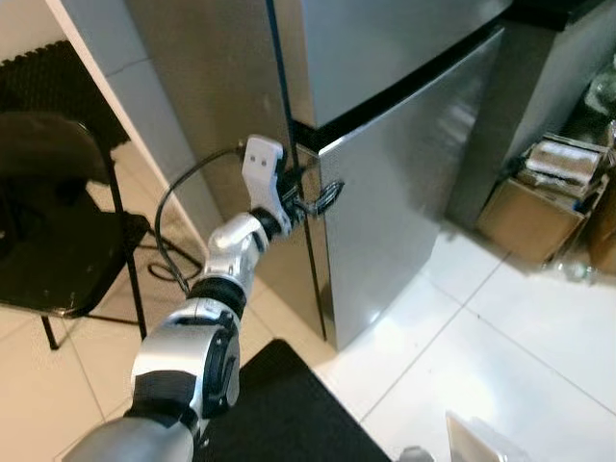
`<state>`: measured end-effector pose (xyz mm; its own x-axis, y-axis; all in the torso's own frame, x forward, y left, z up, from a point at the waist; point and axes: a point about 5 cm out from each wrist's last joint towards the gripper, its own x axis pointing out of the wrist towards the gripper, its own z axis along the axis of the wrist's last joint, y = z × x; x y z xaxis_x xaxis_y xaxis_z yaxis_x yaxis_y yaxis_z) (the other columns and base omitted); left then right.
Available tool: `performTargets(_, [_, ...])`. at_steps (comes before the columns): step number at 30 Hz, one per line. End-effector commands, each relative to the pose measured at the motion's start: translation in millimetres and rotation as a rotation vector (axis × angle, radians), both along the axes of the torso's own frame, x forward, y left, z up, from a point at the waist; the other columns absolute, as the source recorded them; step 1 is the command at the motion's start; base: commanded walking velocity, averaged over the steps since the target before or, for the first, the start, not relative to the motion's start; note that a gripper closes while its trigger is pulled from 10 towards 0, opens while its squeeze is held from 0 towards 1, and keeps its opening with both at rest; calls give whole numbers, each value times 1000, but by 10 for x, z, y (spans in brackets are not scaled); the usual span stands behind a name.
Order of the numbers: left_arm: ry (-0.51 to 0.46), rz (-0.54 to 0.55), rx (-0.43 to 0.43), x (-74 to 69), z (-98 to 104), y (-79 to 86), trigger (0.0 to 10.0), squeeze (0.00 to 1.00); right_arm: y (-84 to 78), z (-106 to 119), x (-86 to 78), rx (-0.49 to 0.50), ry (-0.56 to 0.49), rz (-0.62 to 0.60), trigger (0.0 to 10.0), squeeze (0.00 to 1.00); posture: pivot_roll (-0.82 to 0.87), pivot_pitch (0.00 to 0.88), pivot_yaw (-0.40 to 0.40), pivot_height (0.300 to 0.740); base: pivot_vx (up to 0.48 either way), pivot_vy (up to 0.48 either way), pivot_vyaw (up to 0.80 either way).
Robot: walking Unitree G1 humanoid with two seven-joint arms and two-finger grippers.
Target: Restocking fridge
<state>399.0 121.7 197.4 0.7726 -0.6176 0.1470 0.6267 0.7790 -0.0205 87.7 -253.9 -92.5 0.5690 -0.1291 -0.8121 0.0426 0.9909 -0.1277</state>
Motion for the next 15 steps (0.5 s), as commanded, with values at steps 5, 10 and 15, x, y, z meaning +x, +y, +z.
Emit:
performTargets(5, [-29, 60, 30, 72, 184, 44, 10000, 0, -31, 29, -20, -3, -28, -3, 10000, 0, -230, 249, 48, 740, 0, 0, 0])
performTargets(10, [-25, 95, 57, 97, 224, 95, 10000, 0, -29, 45, -1, -2, -42, -1, 10000, 0, -235, 251, 47, 740, 0, 0, 0])
performTargets(15, [-8, 100, 72, 111, 235, 102, 10000, 0, -52, 61, 5, -5, -50, 0, 10000, 0, -241, 258, 44, 740, 0, 0, 0])
